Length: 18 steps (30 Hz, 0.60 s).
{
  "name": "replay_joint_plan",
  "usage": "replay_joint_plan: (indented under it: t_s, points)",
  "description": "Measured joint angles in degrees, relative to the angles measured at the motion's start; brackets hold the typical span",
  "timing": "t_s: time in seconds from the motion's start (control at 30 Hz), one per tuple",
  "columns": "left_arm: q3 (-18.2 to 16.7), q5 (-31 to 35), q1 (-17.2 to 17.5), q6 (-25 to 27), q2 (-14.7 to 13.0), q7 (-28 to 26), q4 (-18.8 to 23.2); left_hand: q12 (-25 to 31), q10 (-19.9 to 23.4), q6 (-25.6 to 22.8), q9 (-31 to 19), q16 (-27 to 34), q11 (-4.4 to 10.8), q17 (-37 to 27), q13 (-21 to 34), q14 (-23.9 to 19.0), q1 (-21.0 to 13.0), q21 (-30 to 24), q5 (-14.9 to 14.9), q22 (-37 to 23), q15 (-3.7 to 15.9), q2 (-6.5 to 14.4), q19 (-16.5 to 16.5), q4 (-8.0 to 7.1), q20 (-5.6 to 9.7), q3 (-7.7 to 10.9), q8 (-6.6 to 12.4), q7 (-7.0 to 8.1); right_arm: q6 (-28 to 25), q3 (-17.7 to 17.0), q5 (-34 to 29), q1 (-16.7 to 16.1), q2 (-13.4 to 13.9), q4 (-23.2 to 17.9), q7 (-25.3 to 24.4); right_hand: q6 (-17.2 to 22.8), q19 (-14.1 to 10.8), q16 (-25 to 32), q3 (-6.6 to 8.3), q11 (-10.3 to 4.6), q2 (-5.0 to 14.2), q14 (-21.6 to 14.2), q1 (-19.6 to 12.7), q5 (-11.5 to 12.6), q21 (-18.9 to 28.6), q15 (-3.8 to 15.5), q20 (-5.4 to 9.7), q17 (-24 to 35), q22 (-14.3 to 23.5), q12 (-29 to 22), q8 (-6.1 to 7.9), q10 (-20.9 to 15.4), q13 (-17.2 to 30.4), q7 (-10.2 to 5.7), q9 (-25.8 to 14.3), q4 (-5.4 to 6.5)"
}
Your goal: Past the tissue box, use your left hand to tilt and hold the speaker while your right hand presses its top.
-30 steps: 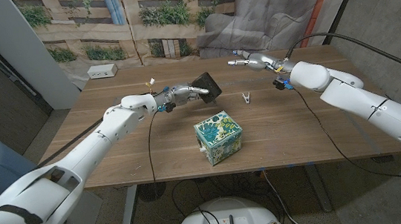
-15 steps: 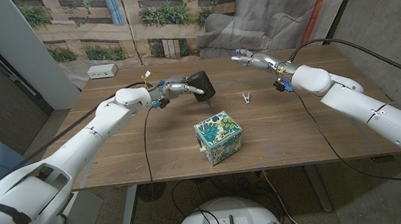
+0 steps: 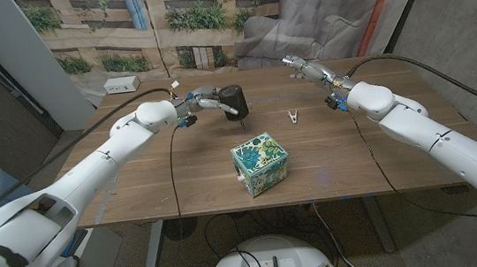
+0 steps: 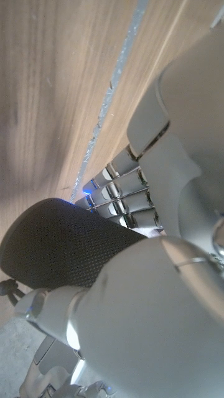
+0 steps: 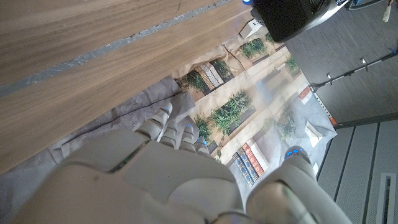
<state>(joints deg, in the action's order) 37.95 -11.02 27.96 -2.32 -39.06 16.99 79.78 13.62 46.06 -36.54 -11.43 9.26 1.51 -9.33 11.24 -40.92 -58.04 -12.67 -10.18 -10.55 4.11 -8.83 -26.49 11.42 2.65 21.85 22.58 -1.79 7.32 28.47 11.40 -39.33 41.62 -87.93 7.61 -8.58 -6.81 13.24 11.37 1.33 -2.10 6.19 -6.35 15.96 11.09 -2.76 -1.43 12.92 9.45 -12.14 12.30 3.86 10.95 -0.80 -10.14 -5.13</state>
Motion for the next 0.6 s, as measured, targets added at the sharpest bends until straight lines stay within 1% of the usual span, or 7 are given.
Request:
replay_joint_plan:
  t_s: [0.13, 0.17, 0.2, 0.23, 0.3, 0.43, 0.6]
  points:
    - [0.0, 2.6, 0.0, -1.5, 0.0, -2.1, 0.0, -0.2, 0.1, 0.0, 0.0, 0.0, -0.1, 0.0, 0.0, 0.5, 0.0, 0.2, 0.1, 0.0, -0.08, 0.0, 0.4, 0.0, -0.01, 0.0, -0.17, -0.01, 0.0, -0.4, 0.0, 0.0, -1.2, 2.1, 0.0, 0.6, 0.0, 0.0, -0.24, 0.21, 0.22, -0.2, 0.2, 0.0, 0.0, 0.2, 0.0, 0.0, 0.0, 0.0, 0.0, -0.2, -0.3, -0.2, 0.0, 0.24]
    - [0.5, 2.7, -0.1, -1.6, 0.0, -2.2, -0.5, -0.2, 0.1, 0.0, 0.0, 0.0, -0.1, 0.0, 0.0, 0.6, 0.0, 0.4, 0.1, 0.0, -0.15, 0.0, 0.4, 0.0, -0.01, 0.0, -0.19, -0.01, 1.9, -0.4, 4.0, 0.0, -1.3, 2.3, -0.1, 0.9, -0.2, 0.0, -0.24, 0.31, 0.22, -0.2, 0.2, 0.0, 0.0, 0.2, 0.2, 0.0, 0.0, 0.0, 0.0, -0.3, -0.3, 0.05, 0.0, 0.24]
    - [0.5, 3.5, 0.2, -2.2, 0.2, -3.2, -0.8, -0.2, 0.1, -0.1, 0.0, 0.0, -0.1, 0.0, 0.0, 0.7, 0.0, 0.4, 0.1, 0.0, -0.29, 0.0, 0.9, 0.0, 0.01, 0.0, -0.19, -0.13, 2.3, -0.6, 4.9, 0.0, -1.8, 3.1, -0.1, 0.9, -0.2, 0.0, -0.24, 0.31, 0.23, -0.2, 0.2, 0.0, 0.0, 0.2, 0.22, 0.0, 0.0, 0.0, 0.0, -0.3, -0.3, 0.1, 0.0, 0.24]
    - [0.5, 3.6, 0.2, -2.3, 0.2, -3.4, -0.8, -0.2, 0.1, -0.2, 0.0, 0.0, -0.1, 0.0, 0.0, 0.7, 0.0, 0.4, 0.1, 0.0, -0.29, 0.0, 1.0, 0.0, -0.01, 0.0, -0.2, -0.22, 2.4, -0.6, 5.0, 0.0, -1.9, 3.3, -0.1, 0.9, -0.4, 0.0, -0.24, 0.31, 0.24, -0.2, 0.2, 0.0, 0.0, 0.2, 0.41, 0.0, 0.0, 0.0, 0.0, -0.3, -0.3, 0.1, 0.0, 0.24]
    - [0.5, 4.7, 0.6, -2.9, 0.4, -4.5, -1.2, -0.4, 0.7, -0.6, 0.1, 0.0, -0.71, 0.0, 0.1, 1.0, 0.0, 0.4, 0.2, 0.0, -0.36, 0.0, 1.0, -0.04, -0.01, -0.04, -0.32, -0.62, 2.8, -0.8, 6.2, 0.0, -2.5, 4.3, 0.0, 1.1, -0.4, 0.0, -0.24, 0.31, 0.76, -0.2, 0.8, 0.0, 0.0, 0.23, 0.41, 0.0, 0.0, 0.0, 0.0, -0.3, -0.3, 0.31, 0.0, 0.24]
    - [0.6, 6.4, 1.2, -3.7, 0.8, -6.4, -1.9, -0.5, 0.7, -0.6, 0.1, 0.0, -0.71, 0.0, 0.1, 2.7, 0.0, 0.6, 0.0, 0.1, -0.42, 0.0, 1.6, -0.06, -0.07, -0.06, -0.33, -0.62, 3.5, -1.1, 8.1, -0.1, -3.3, 5.7, 0.1, 1.1, -0.4, 0.0, -0.23, -0.1, 0.76, -0.4, 0.8, 0.0, 0.0, 0.41, 0.41, 0.0, 0.0, 0.0, 0.0, -0.7, -0.3, 0.33, 0.0, 0.25]
    - [0.9, 8.2, 1.8, -4.3, 1.3, -8.2, -2.5, -1.0, 0.8, -0.6, 0.1, 0.0, -0.8, 0.0, 0.6, 4.1, 0.0, 0.6, 0.0, 0.2, -0.67, 0.0, 2.2, -0.06, -0.09, -0.06, -0.41, -0.62, 3.6, -1.2, 9.4, -0.4, -4.0, 6.6, -0.5, 1.4, -0.4, 0.0, -0.24, -0.1, 0.76, -0.4, 0.8, 0.0, 0.0, 0.41, 0.42, 0.0, 0.0, 0.0, 0.0, -0.7, -0.3, 0.61, 0.0, 0.56]
